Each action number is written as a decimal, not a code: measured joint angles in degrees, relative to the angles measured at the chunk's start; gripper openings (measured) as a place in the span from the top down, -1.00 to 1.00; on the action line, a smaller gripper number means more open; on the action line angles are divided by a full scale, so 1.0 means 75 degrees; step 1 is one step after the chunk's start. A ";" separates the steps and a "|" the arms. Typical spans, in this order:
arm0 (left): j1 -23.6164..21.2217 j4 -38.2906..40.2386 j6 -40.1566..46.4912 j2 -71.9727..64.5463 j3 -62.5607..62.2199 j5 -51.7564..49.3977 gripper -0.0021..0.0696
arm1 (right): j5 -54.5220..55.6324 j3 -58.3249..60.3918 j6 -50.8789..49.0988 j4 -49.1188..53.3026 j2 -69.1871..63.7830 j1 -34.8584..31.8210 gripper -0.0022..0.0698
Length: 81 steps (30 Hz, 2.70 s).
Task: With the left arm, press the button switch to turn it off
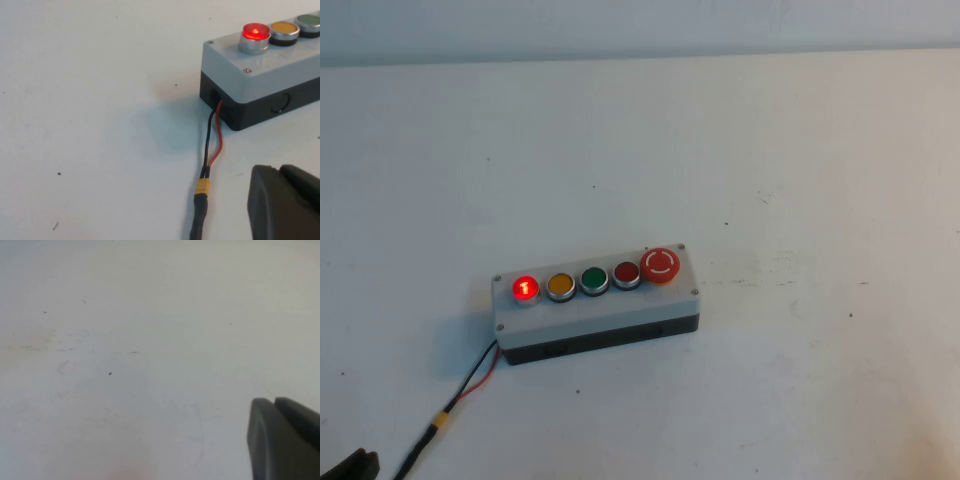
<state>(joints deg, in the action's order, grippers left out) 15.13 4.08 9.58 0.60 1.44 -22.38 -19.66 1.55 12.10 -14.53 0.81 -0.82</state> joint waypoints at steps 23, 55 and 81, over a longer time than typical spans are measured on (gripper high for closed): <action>0.0000 -0.0050 0.0000 0.0000 0.0000 0.0069 0.95 | 0.0000 0.0000 0.0000 0.0000 0.0000 0.0000 0.98; 0.0000 0.4806 -0.0993 -0.0016 -0.0019 0.2699 0.95 | 0.0000 0.0000 0.0000 0.0000 0.0000 0.0000 0.98; 0.0224 0.1235 0.0049 -0.9745 -0.8133 -0.4140 0.95 | 0.0000 0.0000 0.0000 0.0000 0.0000 0.0000 0.98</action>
<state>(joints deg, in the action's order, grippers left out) 16.81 13.34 9.95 -72.49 -59.56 -53.43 -19.66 1.55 12.10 -14.53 0.81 -0.82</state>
